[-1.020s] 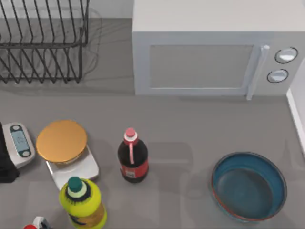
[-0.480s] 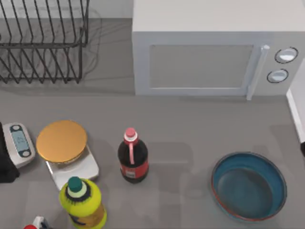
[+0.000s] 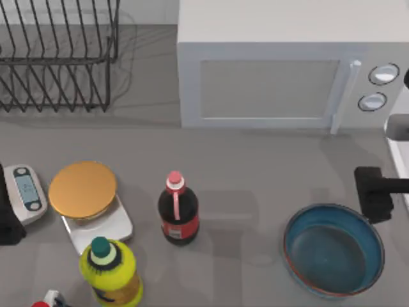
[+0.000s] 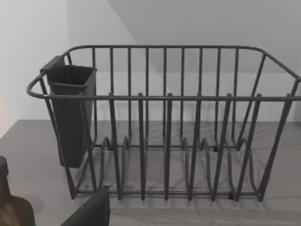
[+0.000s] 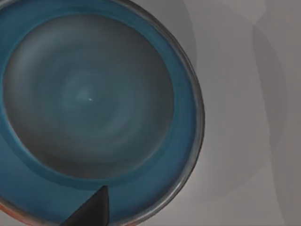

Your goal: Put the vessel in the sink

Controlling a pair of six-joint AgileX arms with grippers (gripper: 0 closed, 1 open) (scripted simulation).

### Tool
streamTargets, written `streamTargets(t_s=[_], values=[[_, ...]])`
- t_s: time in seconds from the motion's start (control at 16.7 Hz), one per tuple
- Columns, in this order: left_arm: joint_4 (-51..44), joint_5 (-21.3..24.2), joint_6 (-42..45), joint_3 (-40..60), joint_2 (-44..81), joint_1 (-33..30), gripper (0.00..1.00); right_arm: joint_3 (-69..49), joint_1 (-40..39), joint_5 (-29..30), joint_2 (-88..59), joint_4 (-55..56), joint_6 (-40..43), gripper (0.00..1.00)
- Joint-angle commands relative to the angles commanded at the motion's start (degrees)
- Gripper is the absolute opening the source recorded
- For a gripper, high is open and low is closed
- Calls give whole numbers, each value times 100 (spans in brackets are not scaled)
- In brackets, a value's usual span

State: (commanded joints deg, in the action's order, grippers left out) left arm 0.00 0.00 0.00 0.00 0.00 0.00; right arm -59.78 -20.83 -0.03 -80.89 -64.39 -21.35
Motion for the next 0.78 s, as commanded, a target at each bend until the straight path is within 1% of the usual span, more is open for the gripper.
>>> streamTargets(t_s=[0.18, 0.54, 0.66, 0.78], values=[[0, 0, 0, 0, 0, 0, 100, -380, -126, 4, -444, -355, -124, 100], [0, 0, 0, 0, 0, 0, 100, -378, -109, 3, -464, -354, -127, 100], [0, 0, 0, 0, 0, 0, 100, -211, -119, 4, -536, -147, -121, 100], [0, 0, 0, 0, 0, 0, 100, 90, -127, 4, -682, 300, -127, 100]])
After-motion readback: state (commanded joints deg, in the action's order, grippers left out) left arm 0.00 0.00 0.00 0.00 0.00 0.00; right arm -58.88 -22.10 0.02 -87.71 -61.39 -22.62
